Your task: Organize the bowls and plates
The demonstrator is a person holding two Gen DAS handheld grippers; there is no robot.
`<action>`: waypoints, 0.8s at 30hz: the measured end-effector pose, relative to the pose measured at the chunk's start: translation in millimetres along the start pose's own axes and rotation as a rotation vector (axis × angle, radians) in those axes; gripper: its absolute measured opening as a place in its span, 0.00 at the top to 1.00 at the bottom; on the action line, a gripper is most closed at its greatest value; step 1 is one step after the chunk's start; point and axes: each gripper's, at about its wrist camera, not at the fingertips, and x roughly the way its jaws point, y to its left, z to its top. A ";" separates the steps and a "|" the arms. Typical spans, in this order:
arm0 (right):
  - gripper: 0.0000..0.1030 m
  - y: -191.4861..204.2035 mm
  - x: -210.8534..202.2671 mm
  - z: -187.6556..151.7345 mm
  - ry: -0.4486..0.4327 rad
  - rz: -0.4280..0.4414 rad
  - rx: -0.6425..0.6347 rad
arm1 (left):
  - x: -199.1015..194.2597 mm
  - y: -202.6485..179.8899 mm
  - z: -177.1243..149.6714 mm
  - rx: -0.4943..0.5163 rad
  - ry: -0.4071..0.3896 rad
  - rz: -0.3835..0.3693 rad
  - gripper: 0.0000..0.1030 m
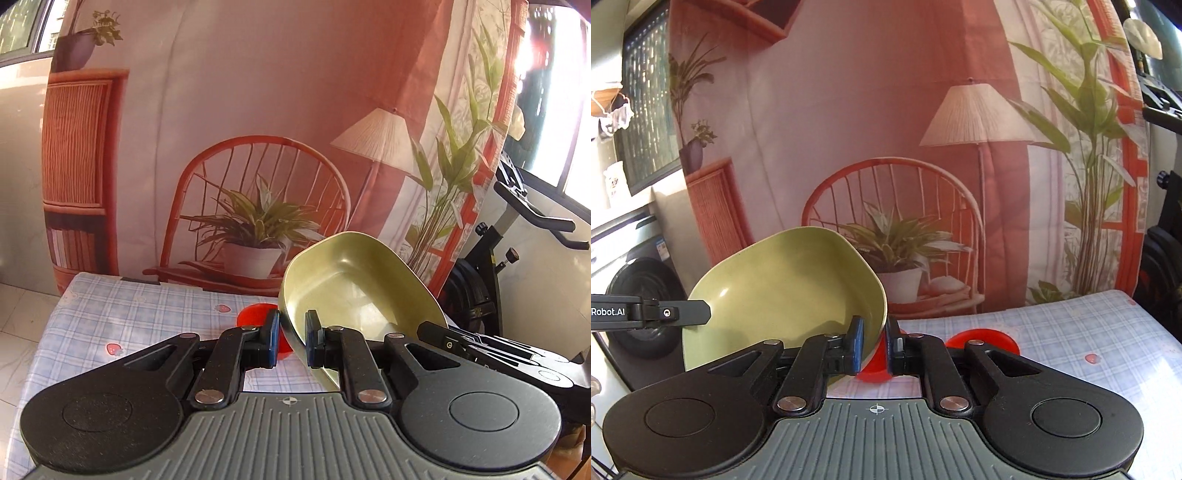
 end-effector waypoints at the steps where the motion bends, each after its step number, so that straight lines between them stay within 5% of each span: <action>1: 0.90 4.7 1.9 -0.9 0.002 0.008 -0.012 | -3.6 5.4 -0.2 0.005 0.002 0.006 0.86; 15: 0.89 15.4 1.2 -93.6 0.252 0.042 -0.034 | 11.7 48.2 -98.4 -0.117 0.249 0.020 0.85; 24: 0.87 10.5 -14.3 -133.0 0.370 0.075 -0.011 | 18.6 47.1 -125.8 -0.080 0.301 0.053 0.85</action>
